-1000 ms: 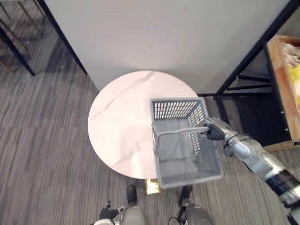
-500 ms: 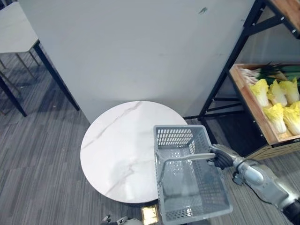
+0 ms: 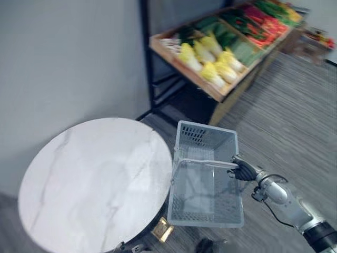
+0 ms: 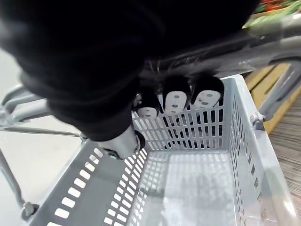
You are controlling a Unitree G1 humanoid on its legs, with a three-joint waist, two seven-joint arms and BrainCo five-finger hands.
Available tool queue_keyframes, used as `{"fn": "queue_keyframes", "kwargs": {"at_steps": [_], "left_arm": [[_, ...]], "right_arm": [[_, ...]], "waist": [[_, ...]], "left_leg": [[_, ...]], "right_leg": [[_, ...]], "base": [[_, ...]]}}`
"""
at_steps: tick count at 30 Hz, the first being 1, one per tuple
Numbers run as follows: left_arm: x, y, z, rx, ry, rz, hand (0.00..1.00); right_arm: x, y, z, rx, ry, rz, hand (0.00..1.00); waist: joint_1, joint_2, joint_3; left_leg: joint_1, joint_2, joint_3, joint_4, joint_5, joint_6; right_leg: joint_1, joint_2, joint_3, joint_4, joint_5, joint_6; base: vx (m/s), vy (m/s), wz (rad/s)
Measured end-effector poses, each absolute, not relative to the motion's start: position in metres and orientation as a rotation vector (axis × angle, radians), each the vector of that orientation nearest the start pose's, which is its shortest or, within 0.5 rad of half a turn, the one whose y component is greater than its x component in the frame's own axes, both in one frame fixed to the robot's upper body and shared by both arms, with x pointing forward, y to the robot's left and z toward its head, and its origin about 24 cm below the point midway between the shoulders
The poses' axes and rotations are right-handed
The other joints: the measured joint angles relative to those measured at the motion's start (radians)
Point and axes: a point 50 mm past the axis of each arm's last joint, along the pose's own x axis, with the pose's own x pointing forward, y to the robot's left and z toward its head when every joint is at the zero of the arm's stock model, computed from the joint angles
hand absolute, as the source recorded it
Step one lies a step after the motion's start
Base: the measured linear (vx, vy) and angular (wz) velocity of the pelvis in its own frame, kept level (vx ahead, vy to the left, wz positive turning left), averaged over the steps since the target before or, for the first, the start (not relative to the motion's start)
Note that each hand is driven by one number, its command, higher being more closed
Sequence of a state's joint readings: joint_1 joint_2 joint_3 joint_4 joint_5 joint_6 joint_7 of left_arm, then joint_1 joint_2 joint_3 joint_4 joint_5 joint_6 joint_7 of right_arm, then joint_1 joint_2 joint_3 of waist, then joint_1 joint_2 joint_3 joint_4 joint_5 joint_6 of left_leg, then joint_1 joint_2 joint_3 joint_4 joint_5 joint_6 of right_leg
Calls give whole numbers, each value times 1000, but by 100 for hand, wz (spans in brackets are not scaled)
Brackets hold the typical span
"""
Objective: Pick vegetable in the basket
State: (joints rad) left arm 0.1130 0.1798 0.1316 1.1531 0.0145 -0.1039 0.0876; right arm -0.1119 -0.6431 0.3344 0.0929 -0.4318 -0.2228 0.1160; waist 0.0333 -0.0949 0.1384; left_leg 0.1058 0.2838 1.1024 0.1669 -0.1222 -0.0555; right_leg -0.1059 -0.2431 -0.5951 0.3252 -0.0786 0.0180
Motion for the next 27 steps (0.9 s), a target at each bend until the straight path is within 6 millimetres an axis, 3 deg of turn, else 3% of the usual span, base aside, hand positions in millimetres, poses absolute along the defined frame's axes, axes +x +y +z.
{"fn": "queue_keyframes", "kwargs": {"at_steps": [2,5,6,8,9,10,11,12,13,15,17,18,19,22,27], "left_arm": [[67,244,-159,160,1136,300,0],[70,233,-161,133,1133,288,0],[71,232,-162,128,1133,287,0],[71,231,-161,121,1127,290,0],[69,231,-162,115,1132,302,0],[69,232,-162,115,1133,305,0],[66,234,-162,113,1136,316,0],[63,231,-162,111,1143,315,0],[63,231,-163,108,1144,315,0],[57,221,-165,85,1143,317,0],[57,219,-165,92,1142,303,0],[58,218,-165,90,1138,300,0],[60,216,-164,78,1126,302,0],[59,222,-163,93,1122,309,0],[61,222,-163,124,1126,273,0]], "right_arm": [[257,-182,50,-1071,-117,541,100],[244,-191,36,-1069,-44,544,100],[240,-193,32,-1063,-23,547,100],[228,-195,20,-1044,26,561,100],[225,-196,17,-1039,40,563,100],[224,-196,17,-1039,41,563,100],[224,-196,17,-1037,44,563,100],[224,-196,17,-1037,45,562,100],[224,-196,16,-1037,46,562,100],[225,-196,16,-1030,46,555,100],[227,-198,13,-1009,56,527,100],[227,-200,12,-1001,66,513,100],[228,-203,7,-983,90,481,100],[219,-208,-8,-919,158,410,100],[200,-245,-22,-865,296,230,100]], "waist": [[-8,-15,-9],[-31,48,-12],[-33,57,-17],[-35,71,-21],[-31,74,-19],[-32,74,-19],[-29,62,-11],[-27,59,-7],[-26,59,-7],[-16,71,-4],[-9,85,5],[-6,91,8],[3,104,16],[-3,68,17],[-20,73,12]], "left_leg": [[3,3,78,-1,26,-9],[22,48,119,15,62,-26],[22,66,117,34,62,-26],[18,159,103,179,65,-22],[6,215,36,284,87,-13],[-2,223,10,303,95,-10],[-51,227,-144,365,106,-11],[-104,146,-387,363,33,-37],[-111,121,-441,354,18,-42],[-118,-46,-739,168,-44,-83],[-122,-102,-888,24,-41,-85],[-124,-108,-929,-4,-39,-86],[-118,-115,-974,-26,-53,-63],[-103,-158,-918,-42,-69,-34],[-100,-221,-890,-41,-70,-6]], "right_leg": [[27,34,-5,-153,15,24],[64,115,14,-264,52,10],[73,126,13,-273,52,10],[93,163,27,-293,47,2],[98,178,61,-294,44,-17],[100,180,69,-296,45,-20],[108,177,106,-307,50,-32],[104,162,168,-312,57,-36],[104,159,178,-313,61,-37],[87,162,281,-334,79,-20],[65,187,354,-340,89,-10],[56,197,376,-340,93,-5],[48,213,420,-340,105,5],[43,180,476,-383,157,50],[44,129,505,-411,187,82]], "base": [[-85,-251,-105],[-85,-231,-48],[-54,-116,-11],[-73,-122,-30],[-69,-92,-49],[-71,-85,-67],[-41,-29,-85],[-47,-20,-92],[-34,34,-113],[-45,73,-127],[-54,115,-114],[-57,166,-127],[-15,194,-113],[28,203,-66],[47,176,-14]]}}
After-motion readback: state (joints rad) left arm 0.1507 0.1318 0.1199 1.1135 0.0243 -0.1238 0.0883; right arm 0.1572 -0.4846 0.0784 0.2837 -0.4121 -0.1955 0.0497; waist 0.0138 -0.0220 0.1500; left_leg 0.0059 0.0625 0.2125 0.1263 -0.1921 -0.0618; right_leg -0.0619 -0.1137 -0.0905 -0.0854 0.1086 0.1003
